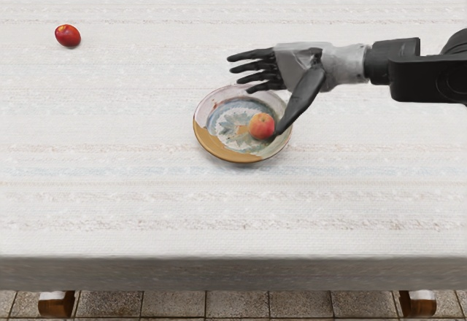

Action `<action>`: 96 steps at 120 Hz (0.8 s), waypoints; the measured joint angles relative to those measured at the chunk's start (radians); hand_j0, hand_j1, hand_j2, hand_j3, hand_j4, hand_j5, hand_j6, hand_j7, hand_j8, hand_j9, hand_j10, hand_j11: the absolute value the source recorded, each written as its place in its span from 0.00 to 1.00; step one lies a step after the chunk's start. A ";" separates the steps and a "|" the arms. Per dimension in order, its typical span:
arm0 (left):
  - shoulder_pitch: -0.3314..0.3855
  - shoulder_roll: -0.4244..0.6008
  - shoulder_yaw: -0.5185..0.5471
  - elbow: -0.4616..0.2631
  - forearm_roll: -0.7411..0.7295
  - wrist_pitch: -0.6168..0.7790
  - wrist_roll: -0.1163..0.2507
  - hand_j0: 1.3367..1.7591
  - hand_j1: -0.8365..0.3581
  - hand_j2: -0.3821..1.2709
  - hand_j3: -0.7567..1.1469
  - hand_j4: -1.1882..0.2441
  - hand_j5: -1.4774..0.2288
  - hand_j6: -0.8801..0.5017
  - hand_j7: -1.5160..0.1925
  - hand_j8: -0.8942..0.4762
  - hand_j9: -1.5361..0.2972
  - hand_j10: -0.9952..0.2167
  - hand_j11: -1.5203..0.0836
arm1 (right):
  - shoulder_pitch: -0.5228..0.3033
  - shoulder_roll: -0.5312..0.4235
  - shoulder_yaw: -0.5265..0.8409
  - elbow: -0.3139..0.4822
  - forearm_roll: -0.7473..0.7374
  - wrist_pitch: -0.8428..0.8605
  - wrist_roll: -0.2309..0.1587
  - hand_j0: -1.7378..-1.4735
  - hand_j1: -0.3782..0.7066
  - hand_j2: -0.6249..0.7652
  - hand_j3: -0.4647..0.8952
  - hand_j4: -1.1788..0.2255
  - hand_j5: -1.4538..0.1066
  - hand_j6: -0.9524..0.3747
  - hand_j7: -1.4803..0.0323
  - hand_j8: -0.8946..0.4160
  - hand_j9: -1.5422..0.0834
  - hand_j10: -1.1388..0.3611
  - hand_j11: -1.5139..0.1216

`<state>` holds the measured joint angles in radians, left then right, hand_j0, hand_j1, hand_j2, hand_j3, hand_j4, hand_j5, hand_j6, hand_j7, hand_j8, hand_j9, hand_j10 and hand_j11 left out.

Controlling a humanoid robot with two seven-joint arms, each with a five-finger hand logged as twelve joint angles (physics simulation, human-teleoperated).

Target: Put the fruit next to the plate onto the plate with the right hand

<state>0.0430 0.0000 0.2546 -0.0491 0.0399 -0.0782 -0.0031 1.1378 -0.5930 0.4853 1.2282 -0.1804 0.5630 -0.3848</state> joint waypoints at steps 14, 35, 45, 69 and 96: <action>0.000 0.000 0.000 0.000 0.000 0.000 0.000 0.76 0.75 0.26 0.40 0.66 0.68 0.46 0.70 0.47 0.66 0.62 0.75 | -0.031 -0.107 -0.001 0.016 0.158 0.032 -0.003 0.30 0.09 0.44 0.34 0.80 0.88 0.67 0.93 0.64 0.90 0.72 0.88; 0.000 0.000 0.000 0.000 0.000 0.000 0.000 0.76 0.75 0.26 0.40 0.66 0.68 0.46 0.70 0.47 0.66 0.62 0.75 | -0.102 -0.235 -0.002 0.036 0.272 0.045 -0.006 0.30 0.08 0.44 0.34 0.80 0.89 0.68 0.94 0.65 0.91 0.73 0.89; 0.000 0.000 0.000 0.000 0.000 0.000 0.000 0.76 0.75 0.26 0.40 0.66 0.68 0.46 0.70 0.47 0.66 0.62 0.75 | -0.140 -0.301 -0.003 0.062 0.301 0.047 -0.006 0.30 0.08 0.44 0.34 0.81 0.89 0.68 0.94 0.65 0.91 0.73 0.89; 0.000 0.000 0.000 0.000 0.000 0.000 0.000 0.76 0.75 0.26 0.40 0.66 0.68 0.46 0.70 0.47 0.66 0.62 0.75 | -0.195 -0.404 -0.010 0.096 0.345 0.048 -0.006 0.30 0.07 0.44 0.34 0.81 0.90 0.69 0.94 0.65 0.92 0.73 0.89; -0.014 0.000 0.000 0.000 0.000 -0.001 0.000 0.76 0.75 0.26 0.40 0.66 0.68 0.46 0.70 0.47 0.66 0.62 0.75 | -0.211 -0.464 -0.010 0.147 0.356 0.048 -0.002 0.30 0.07 0.44 0.34 0.81 0.90 0.69 0.94 0.65 0.92 0.73 0.89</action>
<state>0.0292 0.0000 0.2547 -0.0491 0.0399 -0.0792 -0.0032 0.9265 -1.0574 0.4757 1.3751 0.1752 0.6114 -0.3866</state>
